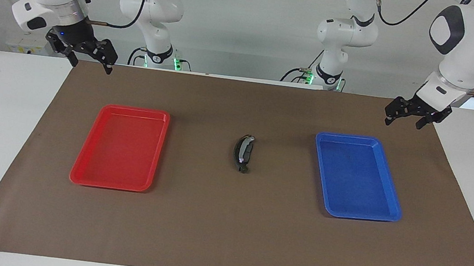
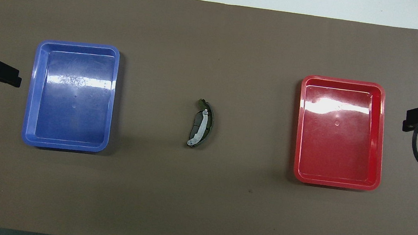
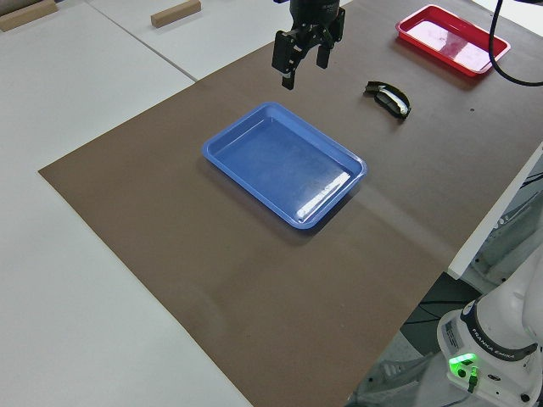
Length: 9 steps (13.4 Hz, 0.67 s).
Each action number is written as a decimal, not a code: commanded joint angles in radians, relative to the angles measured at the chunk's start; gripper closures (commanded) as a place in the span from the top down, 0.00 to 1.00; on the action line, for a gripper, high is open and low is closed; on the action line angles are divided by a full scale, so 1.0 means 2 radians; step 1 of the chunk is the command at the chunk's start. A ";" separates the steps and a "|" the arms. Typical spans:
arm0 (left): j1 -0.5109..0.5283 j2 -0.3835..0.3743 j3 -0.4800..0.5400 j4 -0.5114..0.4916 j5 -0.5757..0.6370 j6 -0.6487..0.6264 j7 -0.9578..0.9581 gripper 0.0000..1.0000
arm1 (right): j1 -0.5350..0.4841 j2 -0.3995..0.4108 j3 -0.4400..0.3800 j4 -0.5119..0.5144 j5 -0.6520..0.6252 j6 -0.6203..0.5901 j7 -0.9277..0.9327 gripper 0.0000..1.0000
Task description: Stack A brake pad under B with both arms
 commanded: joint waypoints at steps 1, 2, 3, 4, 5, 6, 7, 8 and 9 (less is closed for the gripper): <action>0.002 -0.004 -0.002 -0.004 0.002 0.000 -0.005 1.00 | -0.005 0.006 0.002 0.011 -0.004 -0.007 -0.014 0.99; 0.002 -0.004 -0.002 -0.004 0.002 0.000 -0.005 1.00 | -0.005 0.005 0.002 0.011 -0.005 -0.007 -0.014 0.99; 0.002 -0.004 -0.002 -0.004 0.002 0.000 -0.005 1.00 | -0.005 0.005 0.002 0.010 -0.005 -0.007 -0.014 0.99; 0.002 -0.004 -0.002 -0.004 0.002 0.000 -0.005 1.00 | -0.005 0.005 0.002 0.010 -0.004 -0.007 -0.014 0.99; 0.002 -0.004 -0.002 -0.004 0.002 0.000 -0.005 1.00 | -0.005 0.005 0.002 0.010 -0.004 -0.007 -0.014 0.99; 0.002 -0.004 -0.002 -0.004 0.002 0.000 -0.005 1.00 | -0.005 0.005 0.002 0.010 -0.004 -0.007 -0.014 0.99; 0.002 -0.004 -0.002 -0.004 0.002 0.000 -0.005 1.00 | -0.005 0.005 0.002 0.010 -0.004 -0.007 -0.014 0.99; 0.002 -0.004 -0.002 -0.004 0.002 0.000 -0.005 1.00 | -0.004 0.005 0.003 0.010 -0.004 -0.007 -0.015 0.99; 0.002 -0.004 -0.002 -0.004 0.002 0.000 -0.005 1.00 | -0.004 0.005 0.003 0.010 -0.004 -0.007 -0.019 0.99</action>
